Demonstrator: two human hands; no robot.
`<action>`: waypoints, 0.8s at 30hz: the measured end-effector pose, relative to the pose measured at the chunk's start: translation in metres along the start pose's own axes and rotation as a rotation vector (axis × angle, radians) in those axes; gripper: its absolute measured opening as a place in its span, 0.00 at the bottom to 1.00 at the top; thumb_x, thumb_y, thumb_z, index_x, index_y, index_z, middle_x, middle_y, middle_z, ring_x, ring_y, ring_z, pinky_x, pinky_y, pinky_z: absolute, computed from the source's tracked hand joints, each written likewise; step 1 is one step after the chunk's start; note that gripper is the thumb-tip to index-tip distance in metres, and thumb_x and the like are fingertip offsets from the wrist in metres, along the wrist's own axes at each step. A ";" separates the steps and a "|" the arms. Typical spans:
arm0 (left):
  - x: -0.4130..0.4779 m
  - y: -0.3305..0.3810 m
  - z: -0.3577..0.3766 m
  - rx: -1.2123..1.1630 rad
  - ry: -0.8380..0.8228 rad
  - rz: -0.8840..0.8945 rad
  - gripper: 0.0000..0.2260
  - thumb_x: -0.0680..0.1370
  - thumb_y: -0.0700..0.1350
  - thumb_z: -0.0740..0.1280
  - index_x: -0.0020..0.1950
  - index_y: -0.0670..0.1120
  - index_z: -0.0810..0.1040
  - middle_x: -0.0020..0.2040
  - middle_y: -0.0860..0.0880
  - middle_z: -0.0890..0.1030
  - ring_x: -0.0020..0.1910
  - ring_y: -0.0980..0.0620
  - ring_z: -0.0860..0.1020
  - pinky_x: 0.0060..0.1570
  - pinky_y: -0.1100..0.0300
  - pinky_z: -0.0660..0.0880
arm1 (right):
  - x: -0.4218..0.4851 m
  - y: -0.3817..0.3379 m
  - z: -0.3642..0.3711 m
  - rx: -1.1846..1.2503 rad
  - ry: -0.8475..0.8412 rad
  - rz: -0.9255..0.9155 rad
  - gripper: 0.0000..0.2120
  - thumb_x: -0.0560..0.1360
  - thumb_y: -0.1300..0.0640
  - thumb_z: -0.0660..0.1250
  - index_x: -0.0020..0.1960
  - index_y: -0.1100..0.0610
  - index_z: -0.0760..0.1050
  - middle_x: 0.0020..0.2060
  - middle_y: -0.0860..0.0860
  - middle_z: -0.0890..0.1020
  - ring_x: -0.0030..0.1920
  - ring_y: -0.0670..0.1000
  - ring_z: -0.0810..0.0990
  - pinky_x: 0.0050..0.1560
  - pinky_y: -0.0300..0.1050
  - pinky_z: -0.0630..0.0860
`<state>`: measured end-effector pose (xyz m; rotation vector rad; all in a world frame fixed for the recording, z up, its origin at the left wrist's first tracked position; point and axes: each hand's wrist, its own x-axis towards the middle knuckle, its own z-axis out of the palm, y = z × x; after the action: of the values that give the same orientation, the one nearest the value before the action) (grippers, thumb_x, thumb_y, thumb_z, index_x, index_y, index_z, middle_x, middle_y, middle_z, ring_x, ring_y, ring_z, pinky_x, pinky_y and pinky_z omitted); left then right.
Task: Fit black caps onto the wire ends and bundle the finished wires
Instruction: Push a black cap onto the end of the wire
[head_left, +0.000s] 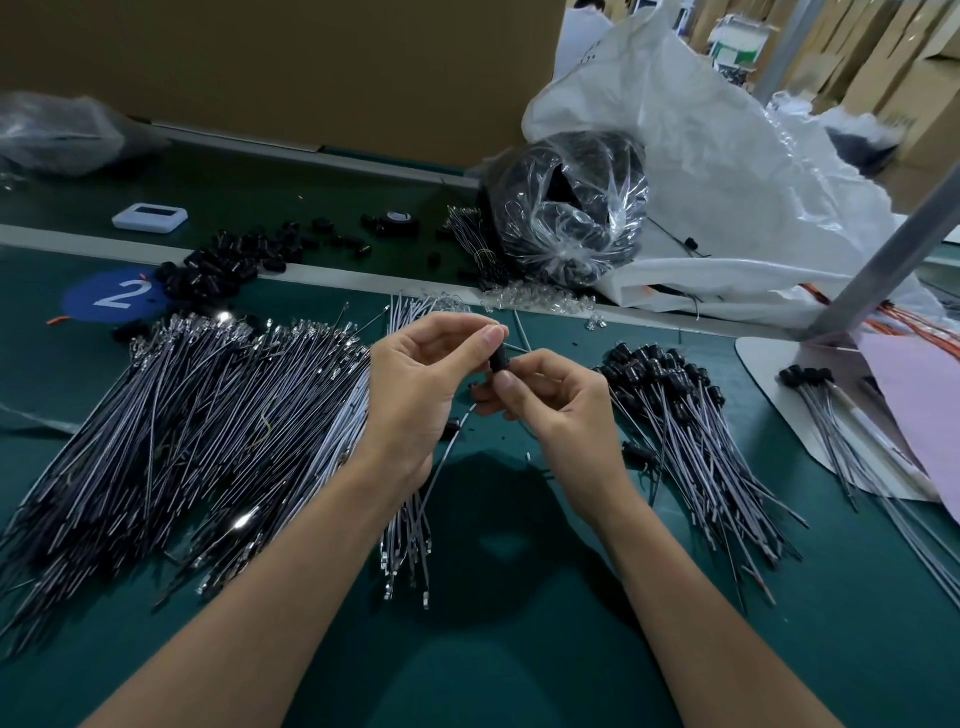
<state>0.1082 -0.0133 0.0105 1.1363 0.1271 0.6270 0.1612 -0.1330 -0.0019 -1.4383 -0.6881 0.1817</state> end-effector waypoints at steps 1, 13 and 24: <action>-0.001 0.000 0.000 0.012 -0.005 0.006 0.06 0.65 0.45 0.75 0.40 0.46 0.84 0.41 0.44 0.85 0.41 0.50 0.81 0.46 0.59 0.79 | 0.000 0.001 0.000 0.000 0.006 -0.003 0.02 0.76 0.68 0.67 0.47 0.64 0.79 0.38 0.57 0.86 0.37 0.53 0.85 0.42 0.38 0.78; 0.000 0.001 -0.003 0.154 -0.053 0.121 0.04 0.69 0.39 0.73 0.36 0.47 0.83 0.40 0.39 0.84 0.40 0.46 0.81 0.44 0.55 0.79 | -0.002 0.004 -0.001 -0.115 0.055 -0.088 0.05 0.76 0.69 0.68 0.47 0.63 0.81 0.36 0.53 0.84 0.36 0.48 0.83 0.42 0.39 0.78; 0.000 -0.005 -0.002 0.045 -0.147 0.020 0.10 0.67 0.43 0.76 0.48 0.44 0.83 0.43 0.42 0.86 0.39 0.50 0.82 0.39 0.60 0.80 | 0.001 0.003 -0.003 -0.094 0.059 -0.076 0.07 0.77 0.68 0.66 0.44 0.64 0.81 0.32 0.51 0.82 0.32 0.45 0.79 0.36 0.36 0.75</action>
<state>0.1096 -0.0129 0.0055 1.2246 0.0044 0.5590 0.1649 -0.1344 -0.0045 -1.4982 -0.7096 0.0486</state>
